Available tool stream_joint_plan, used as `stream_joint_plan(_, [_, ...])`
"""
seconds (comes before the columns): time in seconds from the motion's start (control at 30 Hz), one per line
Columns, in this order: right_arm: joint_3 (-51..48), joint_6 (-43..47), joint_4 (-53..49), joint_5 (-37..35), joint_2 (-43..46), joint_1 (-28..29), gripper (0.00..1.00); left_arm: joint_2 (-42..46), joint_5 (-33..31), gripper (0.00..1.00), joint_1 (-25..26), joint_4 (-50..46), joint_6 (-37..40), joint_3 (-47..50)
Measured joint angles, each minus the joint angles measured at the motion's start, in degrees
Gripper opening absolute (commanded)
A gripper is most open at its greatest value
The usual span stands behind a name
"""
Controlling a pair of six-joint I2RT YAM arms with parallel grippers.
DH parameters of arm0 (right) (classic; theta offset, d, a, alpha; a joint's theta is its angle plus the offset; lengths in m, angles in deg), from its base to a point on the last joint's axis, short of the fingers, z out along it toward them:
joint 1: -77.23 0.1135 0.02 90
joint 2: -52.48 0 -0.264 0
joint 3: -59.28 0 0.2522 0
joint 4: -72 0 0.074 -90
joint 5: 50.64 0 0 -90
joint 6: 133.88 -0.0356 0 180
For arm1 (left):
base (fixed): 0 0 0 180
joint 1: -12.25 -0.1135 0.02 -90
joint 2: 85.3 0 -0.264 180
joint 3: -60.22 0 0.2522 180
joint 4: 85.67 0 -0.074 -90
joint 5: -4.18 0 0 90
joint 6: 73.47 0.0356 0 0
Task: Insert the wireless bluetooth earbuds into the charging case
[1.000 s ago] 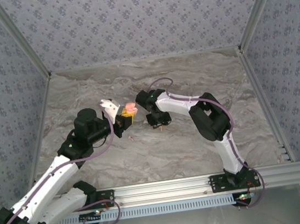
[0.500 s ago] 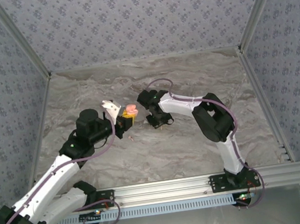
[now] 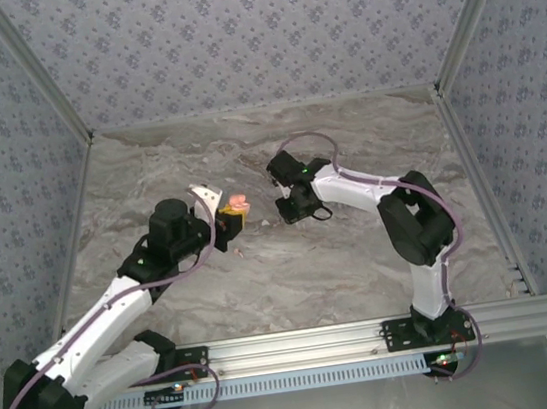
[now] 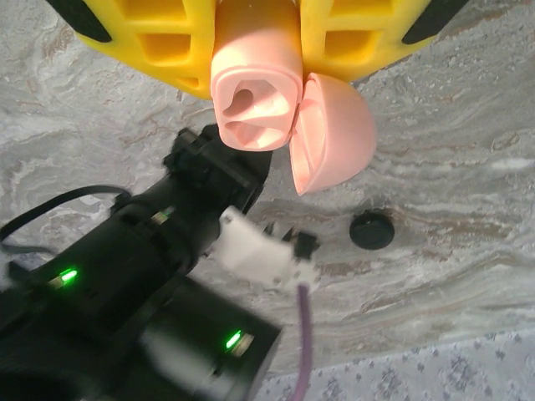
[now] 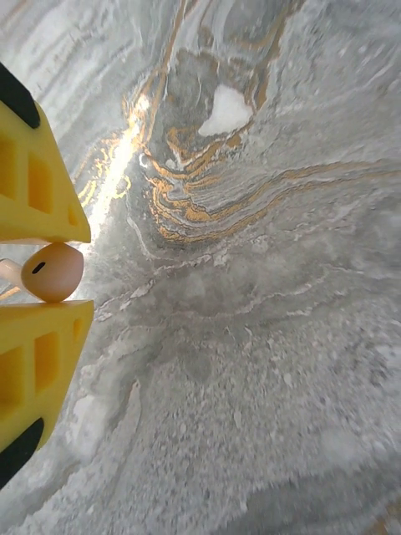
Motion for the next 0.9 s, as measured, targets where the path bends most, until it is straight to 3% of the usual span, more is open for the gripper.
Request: stream_joint_plan(0.9, [-4.1, 2.4, 7.2, 10.5, 18.4, -2.7, 0.24, -12.8, 6.1, 0.17, -1.5, 13.6, -8.0, 3.1])
